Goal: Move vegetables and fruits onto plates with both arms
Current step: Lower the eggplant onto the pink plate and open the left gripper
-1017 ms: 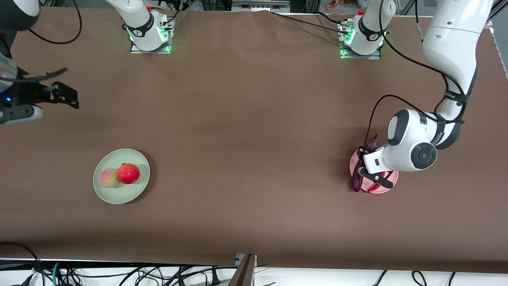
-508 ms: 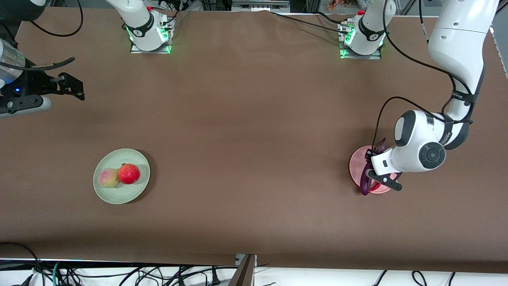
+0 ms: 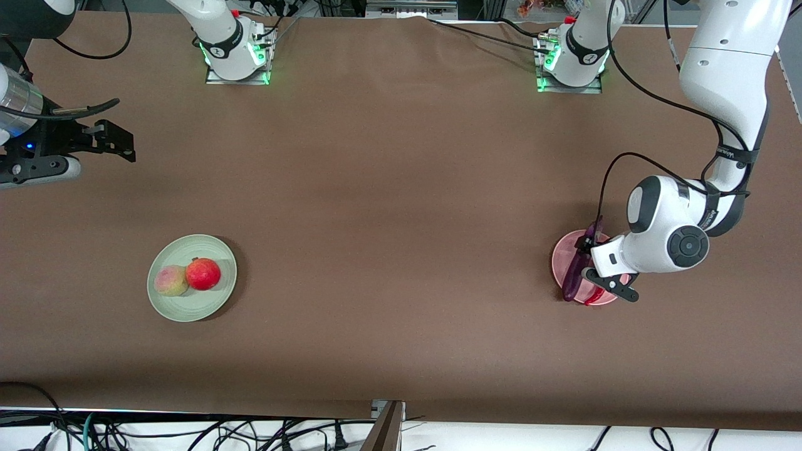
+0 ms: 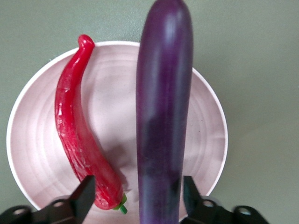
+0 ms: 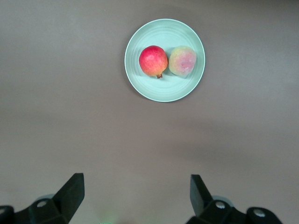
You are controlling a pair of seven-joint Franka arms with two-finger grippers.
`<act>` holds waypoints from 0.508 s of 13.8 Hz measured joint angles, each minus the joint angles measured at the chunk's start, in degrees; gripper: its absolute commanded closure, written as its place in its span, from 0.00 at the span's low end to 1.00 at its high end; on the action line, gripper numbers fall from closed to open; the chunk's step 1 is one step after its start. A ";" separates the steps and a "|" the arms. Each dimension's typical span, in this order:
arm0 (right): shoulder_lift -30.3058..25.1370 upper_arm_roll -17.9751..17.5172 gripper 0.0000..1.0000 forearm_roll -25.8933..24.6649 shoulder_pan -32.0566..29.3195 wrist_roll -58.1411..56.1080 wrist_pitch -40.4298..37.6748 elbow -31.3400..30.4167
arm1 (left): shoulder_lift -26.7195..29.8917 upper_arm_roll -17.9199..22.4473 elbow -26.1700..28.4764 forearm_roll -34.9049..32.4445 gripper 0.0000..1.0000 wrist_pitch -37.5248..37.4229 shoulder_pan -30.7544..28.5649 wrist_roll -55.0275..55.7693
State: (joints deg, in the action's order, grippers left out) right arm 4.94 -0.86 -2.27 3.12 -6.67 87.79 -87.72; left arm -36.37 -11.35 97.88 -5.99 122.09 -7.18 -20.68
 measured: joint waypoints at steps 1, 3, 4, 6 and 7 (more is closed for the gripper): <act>0.02 0.00 0.00 0.00 0.00 0.04 0.02 0.00 | 0.00 -0.03 -0.02 0.19 0.00 0.02 0.00 0.04; 0.08 0.00 0.00 0.00 0.00 0.06 0.18 0.00 | 0.04 -0.03 -0.41 0.39 0.00 0.02 -0.01 0.04; 0.10 0.00 0.00 0.00 0.00 0.08 0.32 0.00 | 0.11 -0.03 -0.84 0.44 0.00 -0.21 -0.01 0.04; 0.11 0.00 0.00 0.00 0.00 0.11 0.59 0.00 | 0.40 -0.04 -2.13 3.24 0.00 -2.25 -0.06 0.11; 0.12 0.00 0.00 0.00 0.00 0.12 0.67 0.00 | 0.60 -0.03 -2.78 6.06 0.00 -3.87 -0.19 0.11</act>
State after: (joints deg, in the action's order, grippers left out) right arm 5.06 -0.86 -2.28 3.12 -6.55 88.47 -87.72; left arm -35.77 -11.39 95.11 0.08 118.22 -7.36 -20.57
